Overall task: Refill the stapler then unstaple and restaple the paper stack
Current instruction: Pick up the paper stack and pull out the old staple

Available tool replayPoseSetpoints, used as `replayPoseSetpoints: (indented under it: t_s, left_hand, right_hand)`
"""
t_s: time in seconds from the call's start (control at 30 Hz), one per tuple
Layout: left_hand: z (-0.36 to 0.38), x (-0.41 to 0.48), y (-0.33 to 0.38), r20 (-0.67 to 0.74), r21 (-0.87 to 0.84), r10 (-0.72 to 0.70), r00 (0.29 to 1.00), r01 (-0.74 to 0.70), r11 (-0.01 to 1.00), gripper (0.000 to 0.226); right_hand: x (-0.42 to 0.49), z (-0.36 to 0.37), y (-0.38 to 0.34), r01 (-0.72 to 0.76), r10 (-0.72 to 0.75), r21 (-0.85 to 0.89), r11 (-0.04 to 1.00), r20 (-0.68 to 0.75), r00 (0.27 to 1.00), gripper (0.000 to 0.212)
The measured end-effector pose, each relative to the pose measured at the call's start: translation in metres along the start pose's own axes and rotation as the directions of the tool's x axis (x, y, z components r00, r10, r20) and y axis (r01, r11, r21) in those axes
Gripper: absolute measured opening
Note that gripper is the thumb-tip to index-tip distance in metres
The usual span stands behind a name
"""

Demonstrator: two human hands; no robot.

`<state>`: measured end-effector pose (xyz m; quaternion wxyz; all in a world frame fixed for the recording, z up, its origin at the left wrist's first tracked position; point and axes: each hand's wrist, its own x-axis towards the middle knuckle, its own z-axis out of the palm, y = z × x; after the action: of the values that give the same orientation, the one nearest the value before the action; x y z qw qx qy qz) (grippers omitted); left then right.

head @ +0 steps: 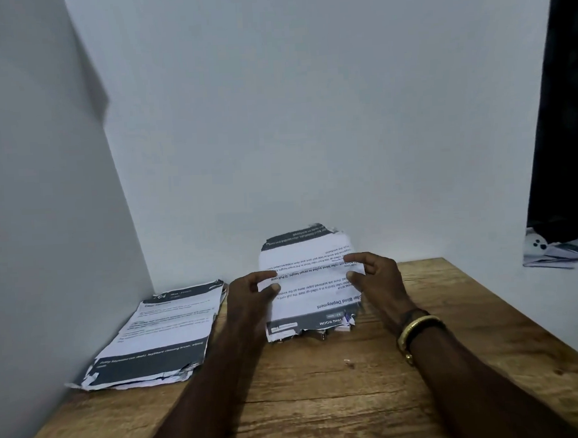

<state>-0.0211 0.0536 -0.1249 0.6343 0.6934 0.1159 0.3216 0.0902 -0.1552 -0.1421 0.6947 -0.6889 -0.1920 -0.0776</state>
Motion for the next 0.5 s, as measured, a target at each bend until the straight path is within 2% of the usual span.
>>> replayPoseSetpoints:
  t_s: [0.1,0.17,0.23,0.33,0.4,0.5]
  left_hand:
    - [-0.003,0.001,-0.001,0.010,0.165,0.103,0.995,-0.103,0.981,0.022]
    - [-0.005,0.004,-0.002,-0.025,0.328,0.225,0.974,-0.205,0.922,0.011]
    - [-0.006,0.007,-0.003,-0.051,0.391,0.328,0.943,-0.283,0.876,0.008]
    - [-0.005,0.010,-0.003,-0.049,0.306,0.362,0.931,-0.331,0.893,0.007]
    - [-0.003,0.009,-0.001,-0.060,0.243,0.380,0.923,-0.356,0.902,0.009]
    - [-0.001,0.012,0.000,-0.165,0.106,0.339,0.926,-0.325,0.940,0.016]
  right_hand:
    - [0.001,-0.001,0.000,0.016,-0.023,-0.086,0.996,-0.079,0.997,0.022]
    - [0.000,-0.001,-0.001,0.047,-0.064,-0.145,0.988,-0.120,0.991,0.019]
    - [-0.001,-0.001,-0.003,0.107,-0.139,-0.193,0.975,-0.158,0.978,0.016]
    - [0.001,-0.002,-0.008,0.171,-0.204,-0.182,0.968,-0.182,0.962,0.014]
    - [0.001,-0.001,-0.011,0.125,-0.130,-0.046,0.991,-0.127,0.983,0.023]
    - [-0.001,0.000,-0.016,0.005,-0.005,0.177,0.984,-0.002,1.000,0.046]
